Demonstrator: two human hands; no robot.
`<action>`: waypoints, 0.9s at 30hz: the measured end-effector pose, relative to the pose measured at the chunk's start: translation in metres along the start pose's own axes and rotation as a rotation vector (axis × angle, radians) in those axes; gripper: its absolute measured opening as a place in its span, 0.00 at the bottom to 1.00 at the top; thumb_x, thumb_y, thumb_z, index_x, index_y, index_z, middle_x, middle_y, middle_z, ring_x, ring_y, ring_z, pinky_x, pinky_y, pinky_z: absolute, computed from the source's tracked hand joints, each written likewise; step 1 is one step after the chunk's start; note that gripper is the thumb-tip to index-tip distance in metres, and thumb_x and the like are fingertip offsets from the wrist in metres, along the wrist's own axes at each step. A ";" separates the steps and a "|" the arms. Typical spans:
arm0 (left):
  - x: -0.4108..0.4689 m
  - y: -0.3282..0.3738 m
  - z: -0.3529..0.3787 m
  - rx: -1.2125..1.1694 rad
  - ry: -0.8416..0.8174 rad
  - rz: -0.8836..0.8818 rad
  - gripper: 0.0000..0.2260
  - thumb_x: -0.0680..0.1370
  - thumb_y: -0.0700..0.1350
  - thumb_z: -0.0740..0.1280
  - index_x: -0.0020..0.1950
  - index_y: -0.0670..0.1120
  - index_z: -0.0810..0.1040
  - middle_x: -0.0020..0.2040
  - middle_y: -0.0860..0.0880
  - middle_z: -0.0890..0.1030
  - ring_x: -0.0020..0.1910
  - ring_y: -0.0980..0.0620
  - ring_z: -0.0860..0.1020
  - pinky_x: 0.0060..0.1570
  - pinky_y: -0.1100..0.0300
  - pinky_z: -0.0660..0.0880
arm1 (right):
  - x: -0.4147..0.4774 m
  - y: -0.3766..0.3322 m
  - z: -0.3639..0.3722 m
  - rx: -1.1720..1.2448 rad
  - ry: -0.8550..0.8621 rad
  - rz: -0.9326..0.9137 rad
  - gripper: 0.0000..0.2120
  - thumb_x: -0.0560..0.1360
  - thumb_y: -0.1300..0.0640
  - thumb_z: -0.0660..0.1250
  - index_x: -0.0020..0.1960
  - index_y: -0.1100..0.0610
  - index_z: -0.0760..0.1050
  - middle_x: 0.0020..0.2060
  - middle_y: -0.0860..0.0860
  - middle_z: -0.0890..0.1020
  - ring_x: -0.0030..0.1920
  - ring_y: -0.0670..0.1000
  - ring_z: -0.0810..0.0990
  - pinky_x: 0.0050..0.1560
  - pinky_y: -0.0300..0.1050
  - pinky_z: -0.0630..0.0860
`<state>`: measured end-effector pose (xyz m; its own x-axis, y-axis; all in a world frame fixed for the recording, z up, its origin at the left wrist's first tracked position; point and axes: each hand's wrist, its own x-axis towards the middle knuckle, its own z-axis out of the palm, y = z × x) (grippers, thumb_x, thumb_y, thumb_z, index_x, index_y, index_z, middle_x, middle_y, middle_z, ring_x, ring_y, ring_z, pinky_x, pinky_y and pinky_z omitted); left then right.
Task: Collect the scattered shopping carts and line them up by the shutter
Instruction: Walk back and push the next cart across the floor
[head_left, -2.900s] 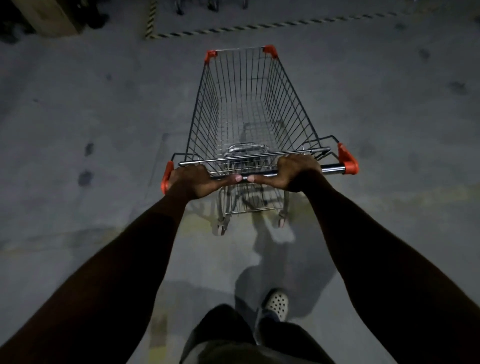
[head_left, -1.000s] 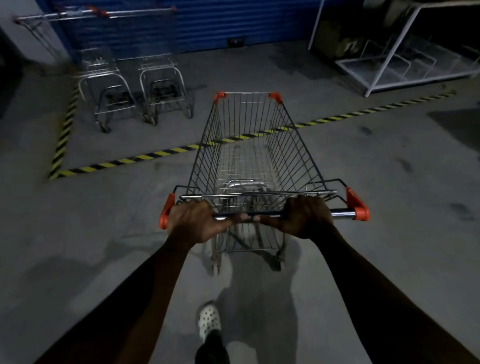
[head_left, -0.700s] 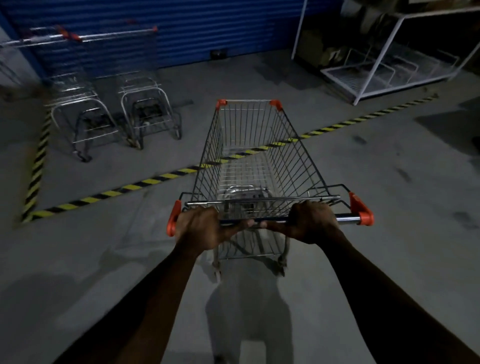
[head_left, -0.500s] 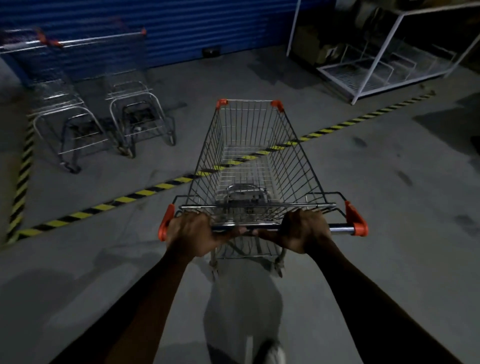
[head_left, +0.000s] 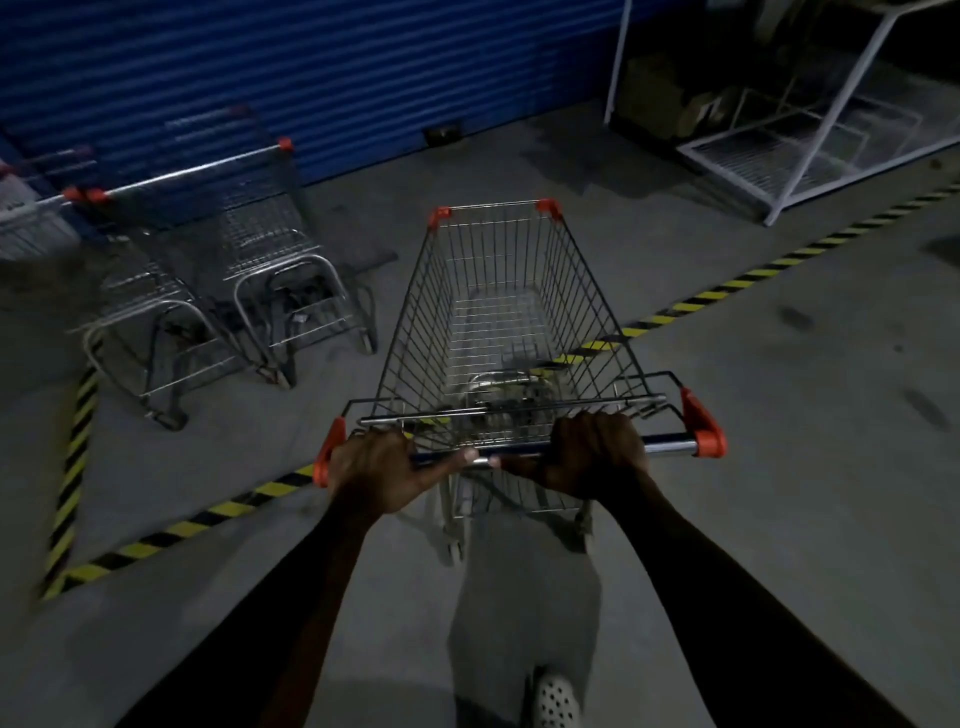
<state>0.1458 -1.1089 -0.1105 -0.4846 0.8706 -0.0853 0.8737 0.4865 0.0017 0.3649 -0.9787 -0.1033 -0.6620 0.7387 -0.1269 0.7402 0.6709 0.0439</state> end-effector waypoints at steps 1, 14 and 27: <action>0.018 0.001 -0.005 0.011 -0.012 0.006 0.44 0.63 0.87 0.46 0.42 0.55 0.85 0.45 0.52 0.86 0.53 0.51 0.83 0.55 0.54 0.68 | 0.023 0.005 -0.004 0.003 -0.003 -0.009 0.49 0.62 0.12 0.42 0.47 0.53 0.77 0.46 0.55 0.84 0.52 0.55 0.83 0.45 0.46 0.67; 0.255 -0.053 -0.020 -0.062 -0.077 -0.087 0.47 0.62 0.88 0.43 0.30 0.47 0.79 0.36 0.47 0.82 0.47 0.44 0.83 0.54 0.51 0.78 | 0.274 0.007 -0.060 0.010 -0.056 -0.046 0.50 0.62 0.12 0.47 0.52 0.54 0.82 0.56 0.57 0.85 0.60 0.57 0.82 0.57 0.48 0.74; 0.464 -0.128 -0.055 -0.054 -0.215 -0.102 0.52 0.61 0.88 0.42 0.46 0.48 0.86 0.55 0.42 0.85 0.59 0.43 0.81 0.62 0.50 0.74 | 0.497 -0.023 -0.092 0.042 -0.169 -0.027 0.62 0.55 0.10 0.35 0.55 0.55 0.82 0.56 0.59 0.84 0.58 0.59 0.82 0.61 0.53 0.73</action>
<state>-0.1933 -0.7626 -0.0951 -0.5452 0.7836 -0.2979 0.8140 0.5798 0.0353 0.0084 -0.6213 -0.0760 -0.6554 0.6964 -0.2924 0.7287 0.6848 -0.0025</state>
